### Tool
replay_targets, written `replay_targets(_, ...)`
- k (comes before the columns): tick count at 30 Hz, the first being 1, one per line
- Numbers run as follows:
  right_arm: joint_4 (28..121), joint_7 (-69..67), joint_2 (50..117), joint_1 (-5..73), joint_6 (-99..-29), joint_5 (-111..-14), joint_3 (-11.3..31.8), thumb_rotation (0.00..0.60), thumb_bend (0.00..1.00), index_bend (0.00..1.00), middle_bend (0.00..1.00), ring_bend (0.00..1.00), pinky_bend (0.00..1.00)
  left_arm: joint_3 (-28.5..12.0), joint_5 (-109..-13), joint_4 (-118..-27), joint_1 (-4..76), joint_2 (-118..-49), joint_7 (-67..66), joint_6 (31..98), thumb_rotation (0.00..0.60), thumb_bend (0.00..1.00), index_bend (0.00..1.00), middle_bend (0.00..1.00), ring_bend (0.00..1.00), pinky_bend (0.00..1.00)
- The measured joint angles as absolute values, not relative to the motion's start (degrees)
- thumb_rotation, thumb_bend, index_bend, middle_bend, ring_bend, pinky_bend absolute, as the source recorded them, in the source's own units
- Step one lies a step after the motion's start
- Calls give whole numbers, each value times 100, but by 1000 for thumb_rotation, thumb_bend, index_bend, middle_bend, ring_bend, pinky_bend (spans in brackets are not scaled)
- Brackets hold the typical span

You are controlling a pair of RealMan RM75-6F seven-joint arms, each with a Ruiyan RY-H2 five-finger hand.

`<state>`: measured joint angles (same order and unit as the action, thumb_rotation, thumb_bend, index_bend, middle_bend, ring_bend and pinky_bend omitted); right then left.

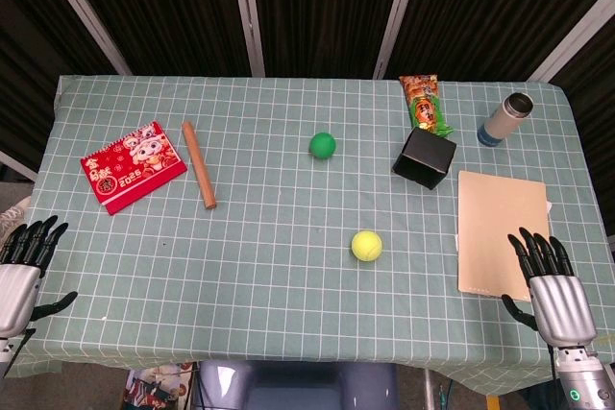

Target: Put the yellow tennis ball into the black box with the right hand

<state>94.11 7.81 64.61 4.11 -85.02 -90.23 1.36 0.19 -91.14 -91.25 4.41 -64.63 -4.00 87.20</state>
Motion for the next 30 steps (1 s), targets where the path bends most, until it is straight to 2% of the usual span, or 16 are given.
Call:
replay_targets(7, 9406, 740, 6446, 516, -8282, -8988, 131, 600, 289, 0, 2, 4, 23, -20, -8915, -9137, 525, -6492, -476, 8449, 600, 61, 0, 0, 0, 0)
replay_targets(9, 9386, 703, 6451, 525, -8303, -9070, 112, 600, 289, 39, 66, 89, 180, -31, -8901, -9167, 528, -6476, -486, 8453, 600, 60, 0, 0, 0, 0)
replay_targets(11, 9373, 704, 6491, 521, -8386, -9186, 103, 600, 290, 185, 220, 274, 463, -38, -8920, -9177, 514, -6469, -476, 8520, 600, 60, 0, 0, 0, 0)
replay_targets(14, 9277, 614, 6705, 500, -8740, -9453, 140, 600, 350, 402, 380, 448, 673, -25, -9033, -9181, 483, -6457, -441, 8650, 600, 61, 0, 0, 0, 0)
replay_targets(16, 9118, 523, 7018, 478, -9097, -9653, 169, 600, 413, 469, 432, 504, 731, 8, -9109, -9174, 466, -6440, -378, 8679, 600, 61, 0, 0, 0, 0)
replay_targets(21, 8786, 191, 7896, 468, -9431, -10047, 101, 600, 483, 522, 483, 559, 789, 68, -9142, -9181, 463, -6392, -302, 8632, 600, 61, 0, 0, 0, 0)
replay_targets(30, 8891, 656, 8382, 632, -8700, -10104, -130, 600, 502, 534, 498, 581, 821, 97, -9199, -9222, 519, -6389, -379, 8536, 600, 61, 0, 0, 0, 0)
